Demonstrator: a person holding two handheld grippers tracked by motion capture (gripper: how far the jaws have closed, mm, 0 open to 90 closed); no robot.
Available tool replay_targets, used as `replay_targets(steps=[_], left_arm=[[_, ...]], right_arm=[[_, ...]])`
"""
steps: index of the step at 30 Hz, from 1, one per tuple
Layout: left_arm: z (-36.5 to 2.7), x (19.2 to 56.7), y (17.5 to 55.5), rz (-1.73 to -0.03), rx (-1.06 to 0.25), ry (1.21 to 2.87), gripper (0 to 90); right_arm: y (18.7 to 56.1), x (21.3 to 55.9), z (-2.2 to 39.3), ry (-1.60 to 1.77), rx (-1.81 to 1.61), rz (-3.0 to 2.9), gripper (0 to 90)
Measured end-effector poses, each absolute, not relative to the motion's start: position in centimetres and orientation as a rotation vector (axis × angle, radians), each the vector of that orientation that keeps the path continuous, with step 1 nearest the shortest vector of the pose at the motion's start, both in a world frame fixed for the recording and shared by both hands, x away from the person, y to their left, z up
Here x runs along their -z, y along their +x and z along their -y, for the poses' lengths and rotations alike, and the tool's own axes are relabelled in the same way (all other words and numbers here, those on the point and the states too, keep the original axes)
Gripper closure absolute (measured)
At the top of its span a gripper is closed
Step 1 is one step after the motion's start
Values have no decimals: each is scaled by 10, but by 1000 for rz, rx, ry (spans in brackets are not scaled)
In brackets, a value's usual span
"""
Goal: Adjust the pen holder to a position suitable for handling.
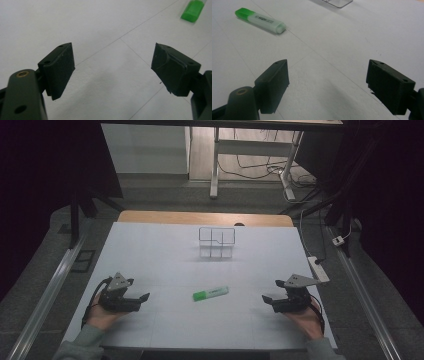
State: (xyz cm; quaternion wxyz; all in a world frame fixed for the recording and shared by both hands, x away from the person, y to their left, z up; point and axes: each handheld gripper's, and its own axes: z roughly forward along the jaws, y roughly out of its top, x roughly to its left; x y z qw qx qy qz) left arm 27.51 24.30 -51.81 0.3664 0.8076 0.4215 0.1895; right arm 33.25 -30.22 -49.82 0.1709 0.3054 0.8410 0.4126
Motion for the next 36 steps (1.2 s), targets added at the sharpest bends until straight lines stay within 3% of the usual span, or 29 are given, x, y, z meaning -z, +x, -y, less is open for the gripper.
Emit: replay_targets(steps=[36], left_arm=[[-240, 519, 274, -1063, -480, 2098, 185]], right_arm=[[345, 466, 264, 728, -1230, -2449, 208]])
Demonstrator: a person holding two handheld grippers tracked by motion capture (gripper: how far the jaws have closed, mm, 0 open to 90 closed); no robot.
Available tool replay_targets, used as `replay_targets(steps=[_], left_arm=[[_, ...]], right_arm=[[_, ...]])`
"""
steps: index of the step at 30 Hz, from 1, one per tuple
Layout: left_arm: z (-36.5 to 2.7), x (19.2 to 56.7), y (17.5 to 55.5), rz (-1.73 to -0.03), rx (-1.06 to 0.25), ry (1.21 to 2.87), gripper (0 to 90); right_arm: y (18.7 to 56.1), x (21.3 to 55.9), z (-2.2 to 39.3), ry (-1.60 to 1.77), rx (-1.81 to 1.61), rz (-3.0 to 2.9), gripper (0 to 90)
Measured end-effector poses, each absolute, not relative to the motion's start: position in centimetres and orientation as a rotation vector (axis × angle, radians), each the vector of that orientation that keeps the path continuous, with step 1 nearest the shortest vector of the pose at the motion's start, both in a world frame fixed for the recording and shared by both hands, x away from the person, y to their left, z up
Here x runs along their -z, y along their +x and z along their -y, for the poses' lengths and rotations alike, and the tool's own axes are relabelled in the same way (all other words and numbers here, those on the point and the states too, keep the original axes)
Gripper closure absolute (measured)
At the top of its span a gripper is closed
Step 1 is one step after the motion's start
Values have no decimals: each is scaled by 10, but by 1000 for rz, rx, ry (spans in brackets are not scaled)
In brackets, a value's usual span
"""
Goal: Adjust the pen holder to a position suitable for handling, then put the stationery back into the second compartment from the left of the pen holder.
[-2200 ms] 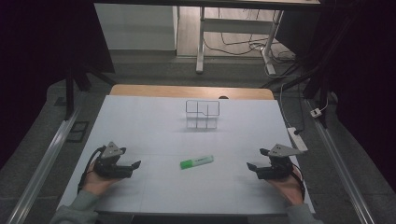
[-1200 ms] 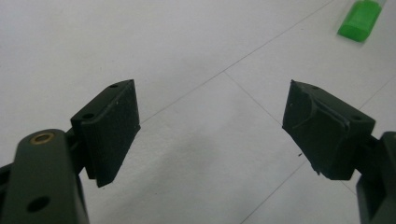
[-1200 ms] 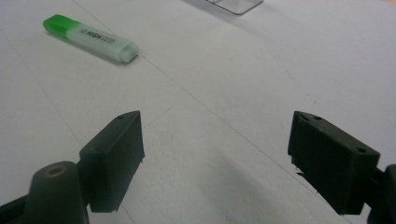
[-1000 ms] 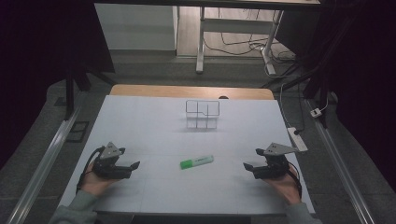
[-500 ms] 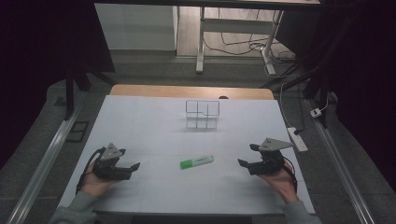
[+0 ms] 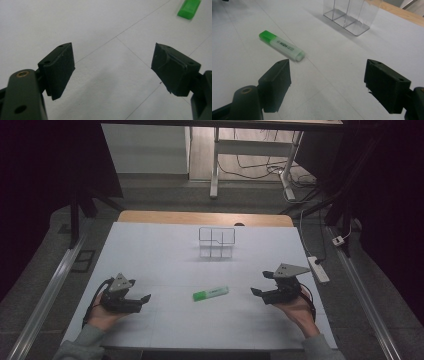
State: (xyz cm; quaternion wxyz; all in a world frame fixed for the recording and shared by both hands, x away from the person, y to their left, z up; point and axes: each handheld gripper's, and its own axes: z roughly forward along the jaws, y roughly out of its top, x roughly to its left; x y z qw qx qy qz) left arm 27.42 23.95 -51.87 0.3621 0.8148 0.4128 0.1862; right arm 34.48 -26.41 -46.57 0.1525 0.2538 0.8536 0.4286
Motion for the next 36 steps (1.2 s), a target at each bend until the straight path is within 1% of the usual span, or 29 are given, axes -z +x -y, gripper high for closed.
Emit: replay_targets(steps=[10, 36], left_arm=[[-240, 518, 273, -1065, -480, 2093, 183], [-238, 518, 272, -1059, -476, 2095, 180]], right_arm=[[352, 459, 245, 658, -1212, -2517, 212], [367, 459, 193, 425, -1151, -2674, 212]])
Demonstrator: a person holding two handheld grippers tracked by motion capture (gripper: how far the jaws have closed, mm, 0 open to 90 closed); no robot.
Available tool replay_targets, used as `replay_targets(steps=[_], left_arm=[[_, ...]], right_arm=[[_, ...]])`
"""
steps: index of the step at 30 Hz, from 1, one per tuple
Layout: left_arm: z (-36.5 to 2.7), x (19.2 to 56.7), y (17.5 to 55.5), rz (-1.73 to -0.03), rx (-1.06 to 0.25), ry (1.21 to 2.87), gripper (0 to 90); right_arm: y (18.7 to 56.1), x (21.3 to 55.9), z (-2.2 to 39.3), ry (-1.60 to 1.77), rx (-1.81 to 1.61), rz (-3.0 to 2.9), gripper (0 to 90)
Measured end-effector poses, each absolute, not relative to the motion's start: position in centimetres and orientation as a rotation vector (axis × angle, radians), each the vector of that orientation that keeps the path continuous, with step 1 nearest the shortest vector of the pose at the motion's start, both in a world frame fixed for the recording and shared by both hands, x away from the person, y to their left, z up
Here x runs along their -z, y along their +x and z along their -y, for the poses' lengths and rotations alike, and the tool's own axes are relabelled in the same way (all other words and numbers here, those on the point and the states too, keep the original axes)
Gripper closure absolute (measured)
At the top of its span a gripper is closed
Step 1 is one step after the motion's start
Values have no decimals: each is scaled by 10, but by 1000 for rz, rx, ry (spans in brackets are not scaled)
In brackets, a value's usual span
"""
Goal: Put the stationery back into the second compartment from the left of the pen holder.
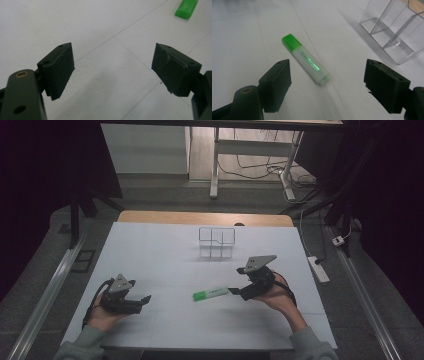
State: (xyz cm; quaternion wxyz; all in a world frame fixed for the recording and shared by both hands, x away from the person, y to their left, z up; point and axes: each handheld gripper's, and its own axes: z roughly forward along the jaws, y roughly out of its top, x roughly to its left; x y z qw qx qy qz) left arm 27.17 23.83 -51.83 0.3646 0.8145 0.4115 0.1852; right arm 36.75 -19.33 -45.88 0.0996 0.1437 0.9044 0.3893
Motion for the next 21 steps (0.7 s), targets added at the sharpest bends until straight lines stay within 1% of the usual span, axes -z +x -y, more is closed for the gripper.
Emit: replay_targets(steps=[12, 21], left_arm=[[-237, 519, 273, -1052, -477, 2104, 179], [-235, 519, 274, -1045, -471, 2112, 178]], right_arm=[[371, 451, 173, 337, -1166, -2684, 207], [373, 452, 154, 256, -1155, -2730, 213]])
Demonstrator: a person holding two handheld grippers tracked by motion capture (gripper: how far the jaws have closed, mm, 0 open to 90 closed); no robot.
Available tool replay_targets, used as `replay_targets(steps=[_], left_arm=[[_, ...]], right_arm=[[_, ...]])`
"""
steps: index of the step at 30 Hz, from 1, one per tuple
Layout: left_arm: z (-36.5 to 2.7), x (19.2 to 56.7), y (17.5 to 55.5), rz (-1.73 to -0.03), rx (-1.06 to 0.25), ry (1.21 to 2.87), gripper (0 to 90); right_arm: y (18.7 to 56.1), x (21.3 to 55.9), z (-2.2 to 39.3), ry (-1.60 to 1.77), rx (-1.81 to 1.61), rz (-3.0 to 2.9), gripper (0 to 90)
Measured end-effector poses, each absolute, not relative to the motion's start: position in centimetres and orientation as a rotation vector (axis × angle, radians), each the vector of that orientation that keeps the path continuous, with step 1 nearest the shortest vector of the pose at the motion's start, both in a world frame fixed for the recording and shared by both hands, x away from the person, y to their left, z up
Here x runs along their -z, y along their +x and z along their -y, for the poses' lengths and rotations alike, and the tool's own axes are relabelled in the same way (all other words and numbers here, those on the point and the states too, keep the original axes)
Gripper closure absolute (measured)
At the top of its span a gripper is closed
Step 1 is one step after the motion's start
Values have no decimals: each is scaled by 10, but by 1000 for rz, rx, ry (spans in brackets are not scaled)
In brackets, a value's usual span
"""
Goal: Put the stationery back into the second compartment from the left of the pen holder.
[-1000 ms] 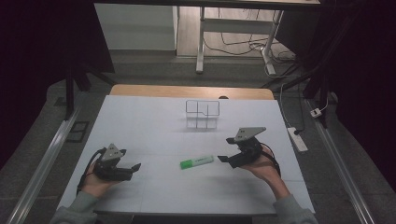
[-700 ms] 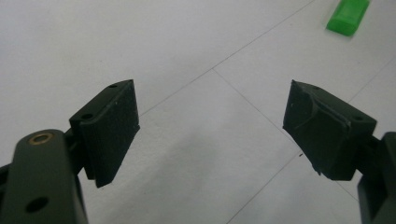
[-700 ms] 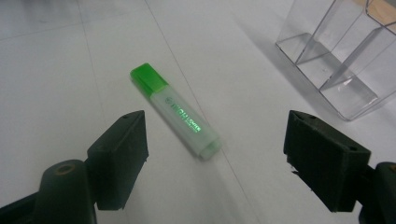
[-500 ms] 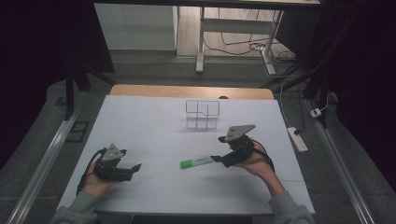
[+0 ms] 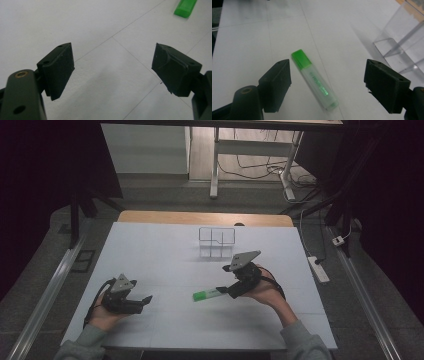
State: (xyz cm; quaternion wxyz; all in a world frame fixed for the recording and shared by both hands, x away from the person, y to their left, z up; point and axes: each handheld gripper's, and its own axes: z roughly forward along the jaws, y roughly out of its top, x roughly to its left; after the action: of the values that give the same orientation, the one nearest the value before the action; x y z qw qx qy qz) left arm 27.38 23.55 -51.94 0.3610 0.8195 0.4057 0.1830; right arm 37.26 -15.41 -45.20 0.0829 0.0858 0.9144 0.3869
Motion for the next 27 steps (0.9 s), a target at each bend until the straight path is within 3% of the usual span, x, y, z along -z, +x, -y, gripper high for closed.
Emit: replay_targets(steps=[27], left_arm=[[-234, 520, 274, -1029, -480, 2122, 178]], right_arm=[[376, 473, 87, 42, -1053, -2899, 241]])
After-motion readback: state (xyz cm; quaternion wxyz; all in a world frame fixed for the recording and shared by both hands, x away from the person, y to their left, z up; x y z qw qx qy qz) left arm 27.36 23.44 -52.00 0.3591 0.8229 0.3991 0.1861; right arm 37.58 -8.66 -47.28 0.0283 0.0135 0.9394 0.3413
